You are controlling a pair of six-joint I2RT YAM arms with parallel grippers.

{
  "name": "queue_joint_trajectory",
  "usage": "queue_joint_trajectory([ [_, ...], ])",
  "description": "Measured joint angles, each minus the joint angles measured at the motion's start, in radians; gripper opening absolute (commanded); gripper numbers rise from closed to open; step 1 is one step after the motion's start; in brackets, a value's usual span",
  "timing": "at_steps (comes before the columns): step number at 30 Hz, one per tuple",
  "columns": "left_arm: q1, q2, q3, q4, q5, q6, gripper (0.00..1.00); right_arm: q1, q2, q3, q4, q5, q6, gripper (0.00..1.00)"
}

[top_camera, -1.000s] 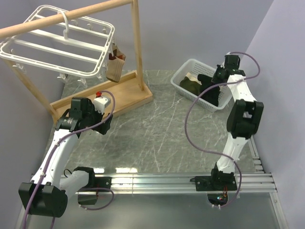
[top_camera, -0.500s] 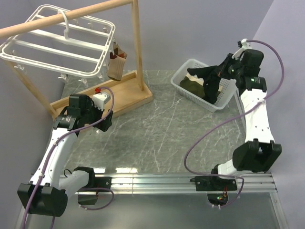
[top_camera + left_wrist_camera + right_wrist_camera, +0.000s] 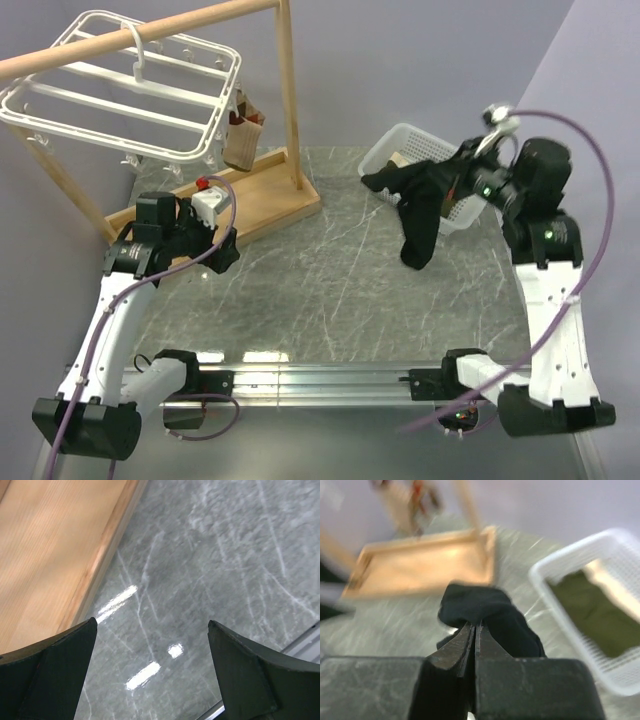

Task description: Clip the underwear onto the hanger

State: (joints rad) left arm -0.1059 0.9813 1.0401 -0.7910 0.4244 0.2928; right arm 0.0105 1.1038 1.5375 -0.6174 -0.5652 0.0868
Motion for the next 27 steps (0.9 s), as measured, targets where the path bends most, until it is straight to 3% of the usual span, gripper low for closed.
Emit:
queue_joint_trajectory([
  [5,0.0,-0.037,0.004,-0.005,0.072,0.014,0.99,0.132,-0.087,-0.232,-0.009,0.017,-0.014,0.0],
  [11,0.0,-0.053,0.004,-0.008,0.128,0.027,0.99,0.298,-0.027,-0.438,0.002,0.087,-0.026,0.0],
  [23,0.0,0.049,0.017,-0.024,0.159,0.027,0.99,0.866,0.22,-0.563,0.088,0.303,-0.147,0.0],
  [24,0.0,0.062,0.021,-0.03,0.159,0.027,0.99,0.903,0.234,-0.573,0.089,0.312,-0.157,0.08],
  [25,0.0,0.074,0.024,-0.034,0.162,0.029,0.99,0.942,0.247,-0.582,0.089,0.314,-0.164,0.35],
  [27,0.0,0.097,0.026,-0.047,0.166,0.037,0.99,0.99,0.269,-0.584,0.078,0.319,-0.178,0.61],
])
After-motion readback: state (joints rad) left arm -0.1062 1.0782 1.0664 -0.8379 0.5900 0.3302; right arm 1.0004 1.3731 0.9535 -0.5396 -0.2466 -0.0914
